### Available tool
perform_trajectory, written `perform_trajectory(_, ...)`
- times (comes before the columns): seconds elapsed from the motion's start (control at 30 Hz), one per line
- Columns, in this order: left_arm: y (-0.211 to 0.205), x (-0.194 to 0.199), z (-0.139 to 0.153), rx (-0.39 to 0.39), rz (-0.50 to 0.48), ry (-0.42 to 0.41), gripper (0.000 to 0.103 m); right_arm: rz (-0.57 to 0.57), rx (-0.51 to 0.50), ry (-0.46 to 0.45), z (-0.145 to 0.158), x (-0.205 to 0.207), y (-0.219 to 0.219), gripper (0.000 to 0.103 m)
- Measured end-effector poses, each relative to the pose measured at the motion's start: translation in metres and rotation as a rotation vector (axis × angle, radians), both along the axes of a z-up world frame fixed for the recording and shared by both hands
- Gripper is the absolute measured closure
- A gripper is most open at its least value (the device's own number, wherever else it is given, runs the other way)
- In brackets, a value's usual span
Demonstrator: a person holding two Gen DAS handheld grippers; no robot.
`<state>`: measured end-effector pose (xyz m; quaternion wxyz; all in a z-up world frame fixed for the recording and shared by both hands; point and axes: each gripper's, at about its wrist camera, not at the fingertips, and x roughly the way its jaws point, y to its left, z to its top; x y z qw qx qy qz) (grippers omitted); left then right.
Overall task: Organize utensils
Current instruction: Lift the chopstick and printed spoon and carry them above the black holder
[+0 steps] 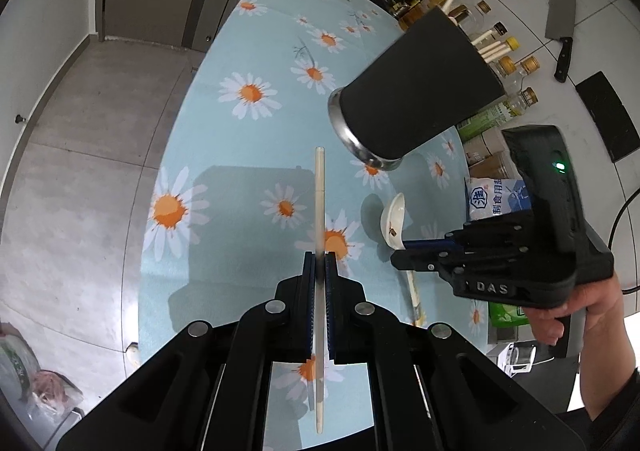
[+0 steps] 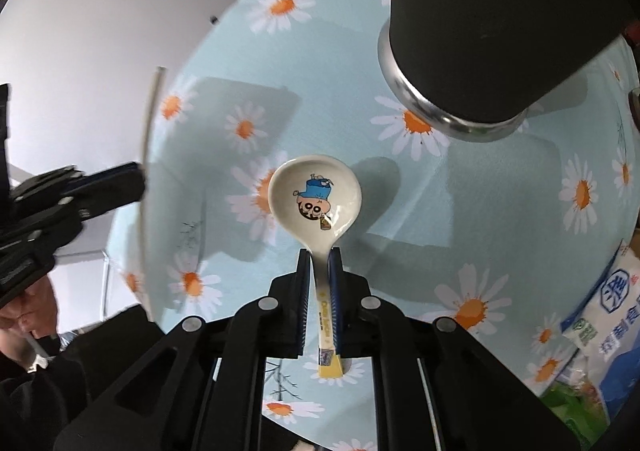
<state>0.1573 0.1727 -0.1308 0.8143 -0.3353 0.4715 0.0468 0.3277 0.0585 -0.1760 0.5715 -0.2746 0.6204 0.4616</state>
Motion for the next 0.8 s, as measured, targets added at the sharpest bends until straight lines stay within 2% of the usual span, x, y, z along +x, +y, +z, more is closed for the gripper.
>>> perform_trajectory(0.23,-0.017,0.017,0.023,0.063,-0.002,-0.037,0.099,-0.001,0.205,0.027,0.025,0.01,-0.032,0.093)
perform_trajectory(0.53,-0.034,0.035,0.057,0.147,0.038,-0.121,0.099,-0.01,0.427,0.003,0.069,0.02,-0.073,0.093)
perform_trajectory(0.8,-0.044,0.04,0.081,0.209,0.092,-0.151,0.099,-0.024,0.539,0.048,0.081,0.033,-0.082,0.093)
